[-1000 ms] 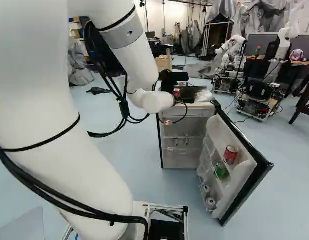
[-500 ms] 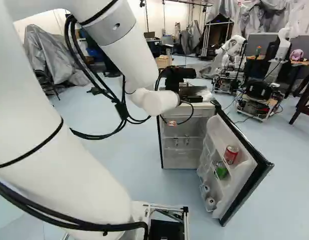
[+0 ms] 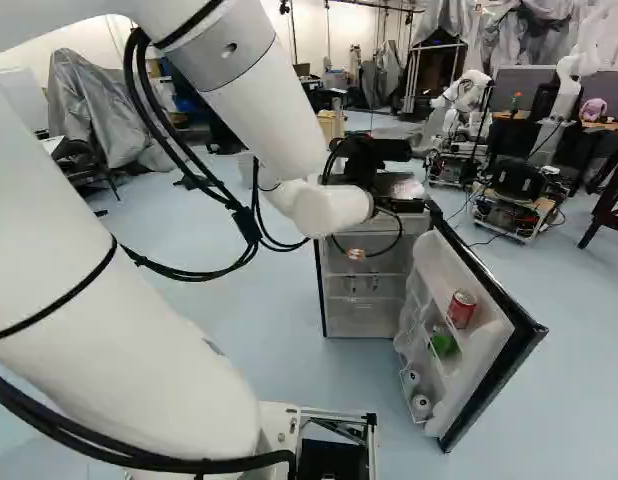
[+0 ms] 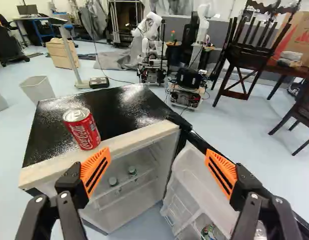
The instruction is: Grab a drink from the fridge
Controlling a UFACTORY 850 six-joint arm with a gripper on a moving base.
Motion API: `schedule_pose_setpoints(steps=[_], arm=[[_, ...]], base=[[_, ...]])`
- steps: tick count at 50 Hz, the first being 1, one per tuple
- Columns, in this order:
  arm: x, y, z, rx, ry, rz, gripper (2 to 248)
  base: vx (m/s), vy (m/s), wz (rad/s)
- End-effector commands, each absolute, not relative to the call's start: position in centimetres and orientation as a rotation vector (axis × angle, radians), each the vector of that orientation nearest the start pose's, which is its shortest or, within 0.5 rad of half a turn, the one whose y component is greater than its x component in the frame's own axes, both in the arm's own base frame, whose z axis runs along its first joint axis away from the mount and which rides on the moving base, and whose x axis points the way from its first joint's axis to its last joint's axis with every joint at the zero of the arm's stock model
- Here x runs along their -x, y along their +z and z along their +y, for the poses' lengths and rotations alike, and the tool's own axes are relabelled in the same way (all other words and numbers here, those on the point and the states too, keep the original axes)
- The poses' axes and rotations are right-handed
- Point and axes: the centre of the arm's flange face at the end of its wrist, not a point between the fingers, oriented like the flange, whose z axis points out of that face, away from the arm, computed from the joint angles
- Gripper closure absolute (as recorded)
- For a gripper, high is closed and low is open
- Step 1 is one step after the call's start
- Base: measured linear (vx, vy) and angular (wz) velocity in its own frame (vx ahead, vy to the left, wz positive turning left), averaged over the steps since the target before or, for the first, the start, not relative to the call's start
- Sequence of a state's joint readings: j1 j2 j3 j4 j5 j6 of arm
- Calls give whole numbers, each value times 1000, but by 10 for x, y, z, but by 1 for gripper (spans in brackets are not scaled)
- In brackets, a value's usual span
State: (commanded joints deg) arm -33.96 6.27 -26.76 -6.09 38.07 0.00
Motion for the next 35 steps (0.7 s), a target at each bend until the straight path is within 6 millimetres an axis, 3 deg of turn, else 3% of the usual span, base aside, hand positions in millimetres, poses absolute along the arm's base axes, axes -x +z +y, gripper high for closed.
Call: schedule_pose_setpoints(steps=[35], arm=[[-305,447,-264,2825,-1972,870,3]], base=[[0,0,0]])
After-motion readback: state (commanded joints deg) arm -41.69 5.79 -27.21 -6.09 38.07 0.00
